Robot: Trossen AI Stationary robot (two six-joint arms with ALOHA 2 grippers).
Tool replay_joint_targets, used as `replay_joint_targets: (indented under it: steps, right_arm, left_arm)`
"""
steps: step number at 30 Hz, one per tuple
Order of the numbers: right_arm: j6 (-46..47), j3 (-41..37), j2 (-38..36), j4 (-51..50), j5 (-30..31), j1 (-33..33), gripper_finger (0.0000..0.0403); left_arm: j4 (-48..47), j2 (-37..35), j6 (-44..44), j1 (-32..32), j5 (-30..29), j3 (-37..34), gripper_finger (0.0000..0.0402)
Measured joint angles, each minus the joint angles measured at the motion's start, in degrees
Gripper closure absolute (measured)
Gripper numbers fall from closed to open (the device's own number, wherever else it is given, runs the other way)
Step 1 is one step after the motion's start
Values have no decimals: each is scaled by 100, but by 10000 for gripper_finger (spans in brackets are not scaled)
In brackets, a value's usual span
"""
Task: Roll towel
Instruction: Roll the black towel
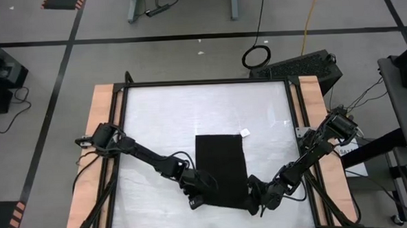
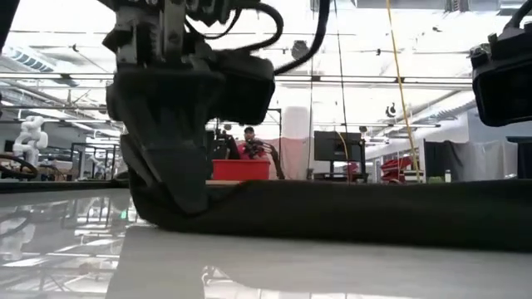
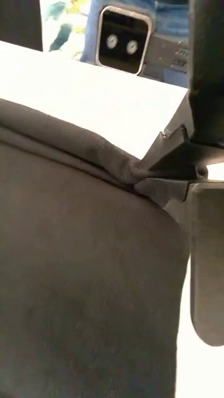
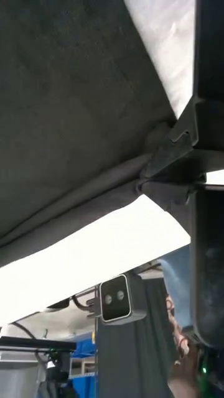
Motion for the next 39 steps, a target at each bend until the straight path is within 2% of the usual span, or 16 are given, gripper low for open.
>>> replay_joint_targets:
  steps: [8,16,21,24,29,33,39]
  right_arm:
    - [-69,-64,-2,-23,-70,-80,390]
    - [-785,-76,-3,148,-161,-63,305]
    - [-2079,-113,-116,603,-62,79,267]
    - [-2885,-32,-237,797,-27,258,265]
    - [-4792,423,-235,678,-40,557,266]
    - [-6090,872,-92,101,65,660,266]
    - [-6614,1382,251,-1272,227,433,266]
  left_arm:
    - [75,9,-139,2,25,-196,382]
    - [-19,9,-286,4,70,-207,382]
    - [-26,13,-372,61,75,-209,382]
    - [-8,18,-406,96,82,-214,382]
    - [-4,22,-432,178,84,-218,382]
    - [10,24,-431,224,86,-218,382]
    - [14,29,-428,252,84,-218,382]
